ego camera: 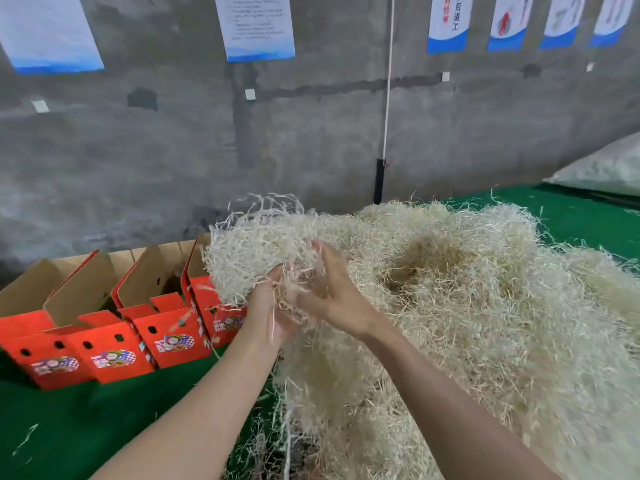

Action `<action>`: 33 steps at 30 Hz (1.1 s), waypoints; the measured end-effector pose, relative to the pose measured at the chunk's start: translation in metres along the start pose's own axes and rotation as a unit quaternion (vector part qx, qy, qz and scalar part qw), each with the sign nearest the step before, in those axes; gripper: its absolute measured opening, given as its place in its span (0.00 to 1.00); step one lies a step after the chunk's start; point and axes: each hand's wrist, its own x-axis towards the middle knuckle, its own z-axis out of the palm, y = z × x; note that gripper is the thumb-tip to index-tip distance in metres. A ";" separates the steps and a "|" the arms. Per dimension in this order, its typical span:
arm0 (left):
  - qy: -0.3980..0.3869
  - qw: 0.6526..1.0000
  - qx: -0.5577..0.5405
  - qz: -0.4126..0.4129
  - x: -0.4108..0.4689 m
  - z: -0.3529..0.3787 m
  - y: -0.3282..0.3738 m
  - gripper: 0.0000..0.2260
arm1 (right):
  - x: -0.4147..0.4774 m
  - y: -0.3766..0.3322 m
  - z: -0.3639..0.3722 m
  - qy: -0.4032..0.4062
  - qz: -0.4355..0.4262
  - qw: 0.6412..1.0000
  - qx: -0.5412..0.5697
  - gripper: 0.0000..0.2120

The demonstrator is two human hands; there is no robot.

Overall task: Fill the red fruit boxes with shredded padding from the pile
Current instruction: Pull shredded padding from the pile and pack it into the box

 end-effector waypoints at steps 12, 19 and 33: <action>-0.037 0.989 -0.141 0.003 0.005 -0.012 0.014 0.13 | -0.027 0.107 -0.052 0.145 0.178 0.838 -0.496 0.54; -0.017 0.998 -0.035 -0.055 -0.008 0.000 0.003 0.05 | -0.027 0.082 -0.089 0.025 0.309 0.799 -0.515 0.33; -0.029 0.959 0.281 0.008 -0.027 -0.013 0.025 0.16 | -0.009 0.052 -0.020 -0.016 0.170 0.851 -0.497 0.14</action>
